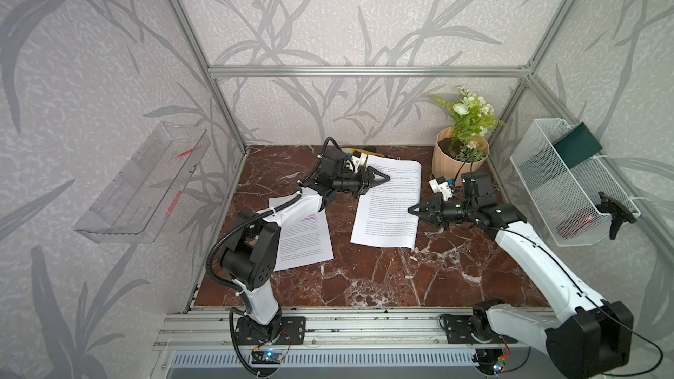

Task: Unclip the paperclips from the documents
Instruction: Pick up the document from the center of the board.

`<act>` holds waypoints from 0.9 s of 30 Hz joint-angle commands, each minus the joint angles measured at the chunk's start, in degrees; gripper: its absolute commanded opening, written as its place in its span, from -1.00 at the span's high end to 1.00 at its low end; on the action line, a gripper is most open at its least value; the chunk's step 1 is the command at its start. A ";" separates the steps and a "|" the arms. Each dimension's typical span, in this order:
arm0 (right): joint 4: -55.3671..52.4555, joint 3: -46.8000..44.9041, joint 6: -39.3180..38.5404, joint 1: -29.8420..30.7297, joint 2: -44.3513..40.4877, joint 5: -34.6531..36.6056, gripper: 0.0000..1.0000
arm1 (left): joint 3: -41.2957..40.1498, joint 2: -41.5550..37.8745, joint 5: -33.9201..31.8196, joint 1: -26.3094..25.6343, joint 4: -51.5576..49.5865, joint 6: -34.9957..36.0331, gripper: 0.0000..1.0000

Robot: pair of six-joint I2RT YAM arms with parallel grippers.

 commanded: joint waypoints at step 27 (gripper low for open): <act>-6.96 -0.55 -8.76 -4.75 -1.46 -2.11 0.62 | -2.47 -5.43 1.35 1.23 0.48 0.44 0.46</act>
